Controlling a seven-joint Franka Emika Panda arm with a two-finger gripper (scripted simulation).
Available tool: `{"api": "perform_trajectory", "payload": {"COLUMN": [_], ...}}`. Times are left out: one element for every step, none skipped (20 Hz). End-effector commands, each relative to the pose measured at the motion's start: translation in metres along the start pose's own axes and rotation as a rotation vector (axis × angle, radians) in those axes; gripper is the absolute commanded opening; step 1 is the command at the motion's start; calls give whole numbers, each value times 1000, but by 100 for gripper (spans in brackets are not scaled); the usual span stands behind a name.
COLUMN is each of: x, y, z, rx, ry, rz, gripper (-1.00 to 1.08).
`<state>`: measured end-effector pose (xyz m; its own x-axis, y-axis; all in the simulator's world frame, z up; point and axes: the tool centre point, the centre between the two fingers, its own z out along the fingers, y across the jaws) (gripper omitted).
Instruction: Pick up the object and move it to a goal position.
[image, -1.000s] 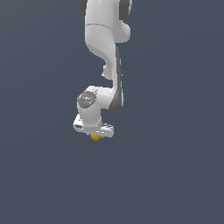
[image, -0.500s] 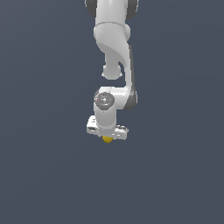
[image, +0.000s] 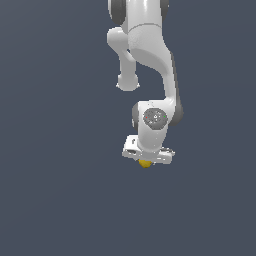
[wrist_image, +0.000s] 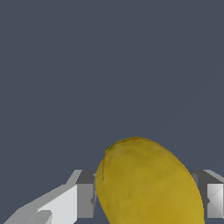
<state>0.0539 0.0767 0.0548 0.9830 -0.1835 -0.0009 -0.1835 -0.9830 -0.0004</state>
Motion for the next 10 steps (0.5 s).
{"api": "perform_trajectory", "payload": {"x": [3,3,4,5,5,6,6,6,6,6], "y": [-17,-22,-27,-30,-33,-35,-37,-38,-39,-39], "z": [-3,-4,-5,-5,-6,-6,-6,-6,-6,-6], "rx": [0,0,0,0,0,0,0,0,0,0], "ry": [1,1,1,1,1,1,1,1,1,1], "rz": [2,2,2,2,2,2,2,2,2,2], "gripper": [-100,-100,-100,-100,-100,-100,-100,-100,-100,-100]}}
